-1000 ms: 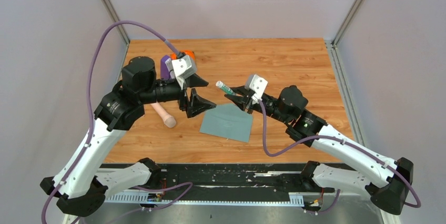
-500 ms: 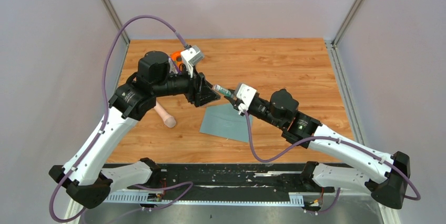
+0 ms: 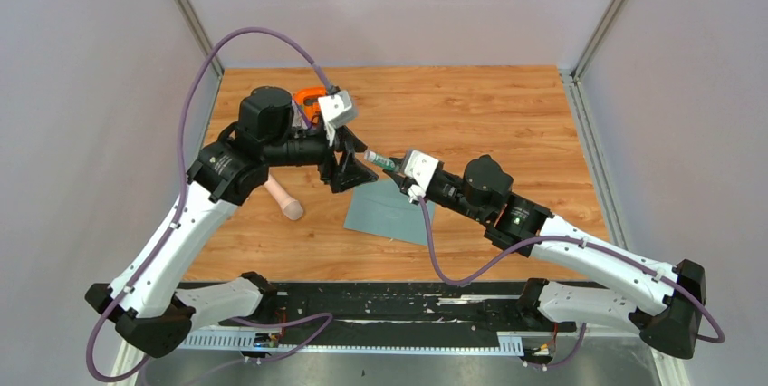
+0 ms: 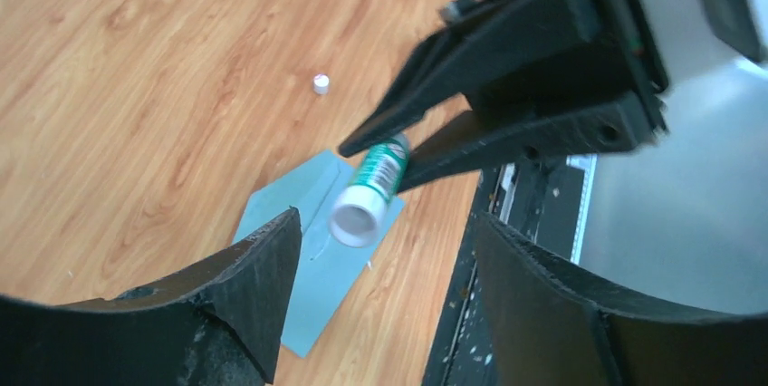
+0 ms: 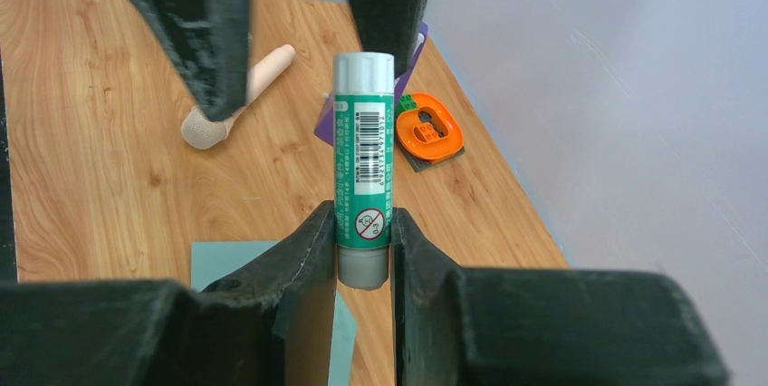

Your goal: Place the letter into the envelope and seal it

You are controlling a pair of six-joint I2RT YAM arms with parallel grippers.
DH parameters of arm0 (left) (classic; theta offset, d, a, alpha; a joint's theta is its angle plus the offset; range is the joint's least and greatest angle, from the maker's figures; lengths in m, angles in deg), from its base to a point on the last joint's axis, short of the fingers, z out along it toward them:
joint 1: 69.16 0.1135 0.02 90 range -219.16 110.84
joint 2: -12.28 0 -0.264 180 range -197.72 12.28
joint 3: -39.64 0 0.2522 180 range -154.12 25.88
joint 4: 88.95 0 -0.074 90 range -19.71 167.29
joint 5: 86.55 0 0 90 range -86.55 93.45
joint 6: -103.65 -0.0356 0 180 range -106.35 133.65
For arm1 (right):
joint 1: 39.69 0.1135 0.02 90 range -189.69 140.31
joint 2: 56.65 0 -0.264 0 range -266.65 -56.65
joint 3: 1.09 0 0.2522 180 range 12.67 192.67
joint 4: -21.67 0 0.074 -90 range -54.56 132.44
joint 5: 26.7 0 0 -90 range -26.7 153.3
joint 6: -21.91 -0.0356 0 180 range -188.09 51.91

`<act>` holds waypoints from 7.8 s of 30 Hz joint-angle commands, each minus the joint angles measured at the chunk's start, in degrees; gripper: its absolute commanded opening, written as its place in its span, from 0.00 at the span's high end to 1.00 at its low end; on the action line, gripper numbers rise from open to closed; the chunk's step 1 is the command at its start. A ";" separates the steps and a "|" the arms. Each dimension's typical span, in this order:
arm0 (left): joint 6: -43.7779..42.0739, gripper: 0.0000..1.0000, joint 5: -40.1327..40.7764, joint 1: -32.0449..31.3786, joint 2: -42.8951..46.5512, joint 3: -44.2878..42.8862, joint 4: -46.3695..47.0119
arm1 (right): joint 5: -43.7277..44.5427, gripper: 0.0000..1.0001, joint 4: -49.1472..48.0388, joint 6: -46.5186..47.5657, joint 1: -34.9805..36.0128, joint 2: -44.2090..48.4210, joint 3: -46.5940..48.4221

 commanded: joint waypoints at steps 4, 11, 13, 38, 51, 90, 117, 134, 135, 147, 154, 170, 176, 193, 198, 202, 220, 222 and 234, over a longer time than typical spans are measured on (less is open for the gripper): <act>-47.77 0.17 -5.30 -1.17 3.94 -5.43 -10.35 | -2.39 1.00 -0.75 0.75 0.40 0.23 2.36; -64.01 0.24 2.72 -7.46 4.41 -4.21 -13.42 | -3.34 1.00 -0.84 0.12 0.40 -0.28 3.00; -67.72 0.27 4.14 -8.18 4.82 -3.42 -13.43 | -3.47 1.00 -0.84 0.07 0.38 -0.19 2.99; -82.86 0.55 10.06 -11.52 2.23 -1.46 -12.87 | -4.87 1.00 -1.63 0.40 0.69 -0.16 2.43; -74.83 1.00 10.73 -11.62 2.19 -2.13 -13.88 | -2.21 1.00 -2.24 0.62 0.75 -0.23 1.91; 14.95 0.27 -12.24 5.68 -6.41 6.24 6.44 | -9.71 1.00 -6.91 2.46 -1.08 -4.65 0.08; -96.58 0.30 10.04 -8.34 11.88 10.76 -9.56 | -17.97 1.00 -1.55 -3.27 -4.25 -4.52 2.39; -97.04 0.55 11.49 -10.64 11.69 11.41 -10.50 | -17.82 1.00 -1.46 -2.32 -4.16 -5.52 2.57; -97.03 0.57 11.55 -10.74 11.62 11.38 -10.46 | -17.82 1.00 -1.46 -2.27 -4.15 -5.59 2.57; -95.38 0.99 13.04 -11.97 11.40 11.02 -11.30 | -17.20 1.00 -1.46 -2.15 -4.14 -5.87 3.01; -65.81 1.00 13.04 -11.98 6.31 4.06 -8.90 | -12.51 1.00 -3.61 -1.36 -4.00 -5.13 1.86; 14.12 1.00 -11.16 0.27 -3.83 6.16 0.04 | -8.79 1.00 -5.94 1.58 -2.14 -3.95 -0.51; 18.32 0.78 -14.23 1.35 -3.82 8.27 4.75 | -8.84 1.00 -5.76 1.70 -2.03 -3.95 -0.69; -8.19 0.62 -6.12 0.48 -5.32 0.98 -8.87 | -9.80 1.00 -6.21 1.45 -2.06 -4.24 -0.54; -7.02 0.57 -6.09 0.50 -5.87 0.38 -8.25 | -10.66 1.00 -5.92 1.30 -2.06 -4.19 -0.68; -6.43 0.55 -6.18 0.50 -5.81 0.08 -7.88 | -11.50 1.00 -5.07 0.99 -2.05 -4.59 -0.35; -5.73 0.79 -6.29 0.45 -6.35 -1.42 -7.36 | -11.65 1.00 -4.71 0.50 -2.02 -4.76 0.19; -5.83 0.96 -5.92 0.49 -6.28 -1.28 -7.43 | -11.59 1.00 -4.71 0.24 -2.06 -4.81 0.28; -8.74 1.00 4.78 1.34 -0.60 7.04 -7.12 | -13.20 0.30 2.26 -21.95 -16.91 -4.36 2.08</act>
